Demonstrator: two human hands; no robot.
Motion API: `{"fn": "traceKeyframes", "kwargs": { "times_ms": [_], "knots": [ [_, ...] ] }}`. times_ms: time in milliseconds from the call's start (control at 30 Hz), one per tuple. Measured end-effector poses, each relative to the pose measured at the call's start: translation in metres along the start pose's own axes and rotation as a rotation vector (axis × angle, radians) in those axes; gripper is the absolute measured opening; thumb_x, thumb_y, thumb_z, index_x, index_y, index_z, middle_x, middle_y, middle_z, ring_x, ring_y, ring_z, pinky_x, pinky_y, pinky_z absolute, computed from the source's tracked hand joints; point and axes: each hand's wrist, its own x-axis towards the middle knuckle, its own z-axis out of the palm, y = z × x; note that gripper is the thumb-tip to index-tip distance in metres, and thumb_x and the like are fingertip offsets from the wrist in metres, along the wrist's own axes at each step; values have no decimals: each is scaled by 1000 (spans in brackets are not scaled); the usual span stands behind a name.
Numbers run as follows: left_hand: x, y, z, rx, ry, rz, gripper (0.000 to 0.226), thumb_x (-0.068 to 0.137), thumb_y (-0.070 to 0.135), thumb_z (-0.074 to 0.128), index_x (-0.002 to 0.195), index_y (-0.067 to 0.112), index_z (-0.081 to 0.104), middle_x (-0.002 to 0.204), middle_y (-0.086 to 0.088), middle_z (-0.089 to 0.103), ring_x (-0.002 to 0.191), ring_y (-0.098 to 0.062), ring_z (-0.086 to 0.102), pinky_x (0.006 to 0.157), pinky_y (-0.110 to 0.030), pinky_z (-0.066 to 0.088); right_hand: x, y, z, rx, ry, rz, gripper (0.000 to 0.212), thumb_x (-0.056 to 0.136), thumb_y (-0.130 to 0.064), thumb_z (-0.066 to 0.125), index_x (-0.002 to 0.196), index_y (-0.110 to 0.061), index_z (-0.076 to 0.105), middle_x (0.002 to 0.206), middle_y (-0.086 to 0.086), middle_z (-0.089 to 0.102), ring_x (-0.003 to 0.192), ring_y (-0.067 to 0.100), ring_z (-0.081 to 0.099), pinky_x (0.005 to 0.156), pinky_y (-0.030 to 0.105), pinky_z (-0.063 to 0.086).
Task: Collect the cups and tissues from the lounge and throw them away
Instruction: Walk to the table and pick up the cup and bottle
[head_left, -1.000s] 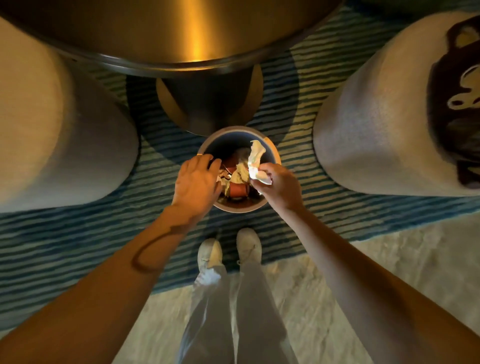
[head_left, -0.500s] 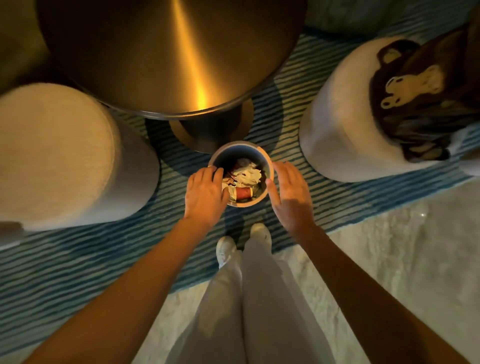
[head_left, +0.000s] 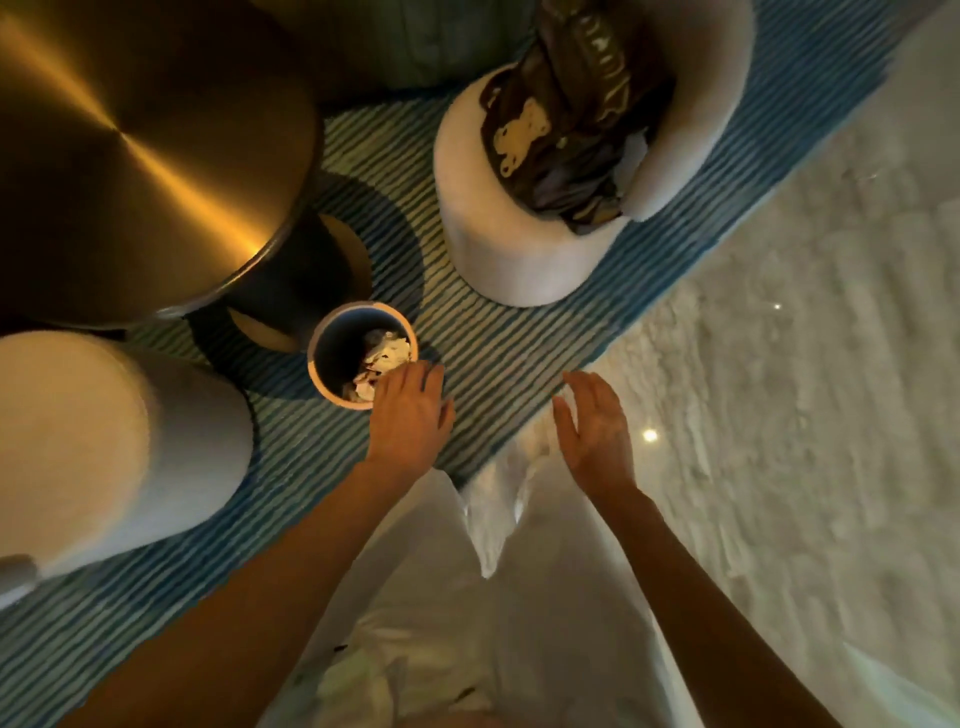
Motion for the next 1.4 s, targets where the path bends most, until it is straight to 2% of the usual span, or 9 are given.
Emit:
{"fn": "traceKeyframes", "kwargs": {
  "times_ms": [133,367,467,567,700,1033,1233,1400],
  "knots": [
    [30,97,-7,41,19,127,48,94,35,47,134,10,46,135,-13,50,125,-30,44,104,-41,32,-10,72,-68,-33,6,124,44,100,-30,43,139,-11,46,145,12,44,138,27,35,115,43,29],
    [86,266,-25,51,-16,418,39,94,31,49,126,9,52,122,-10,59,116,-28,51,98,-41,40,-6,170,-176,-106,83,244,43,100,-30,44,138,-11,46,143,8,47,138,25,35,113,41,30],
    [124,330,-35,94,-34,529,43,96,34,44,132,10,49,130,-8,55,121,-25,48,100,-39,38,9,205,-212,-96,127,335,43,99,-29,44,138,-11,46,142,7,47,138,25,35,113,41,29],
    [173,383,-50,135,-29,608,43,97,36,41,130,10,49,128,-8,54,117,-26,50,96,-40,40,45,235,-246,-117,154,389,43,99,-30,45,138,-12,47,142,7,47,138,24,35,113,40,29],
    [261,444,-81,137,24,694,42,97,36,42,129,9,50,126,-9,55,116,-27,51,95,-42,41,121,267,-300,-134,208,406,43,99,-30,45,137,-11,47,141,8,48,137,26,36,113,41,29],
    [476,553,-196,87,162,736,49,97,38,40,138,10,42,137,-10,48,126,-27,43,105,-41,33,344,292,-449,-154,424,360,41,98,-28,48,135,-11,50,139,9,51,135,27,37,114,43,31],
    [608,573,-236,40,192,657,53,97,40,41,138,7,42,140,-13,47,129,-30,42,108,-44,33,484,319,-502,-246,290,227,45,99,-34,43,140,-14,43,143,9,45,137,27,34,114,44,29],
    [743,590,-268,-12,271,573,50,94,38,49,132,5,49,133,-16,53,124,-33,47,103,-46,36,631,352,-543,-300,247,109,43,98,-30,46,135,-8,47,136,12,51,129,30,44,109,41,35]
  ]
}}
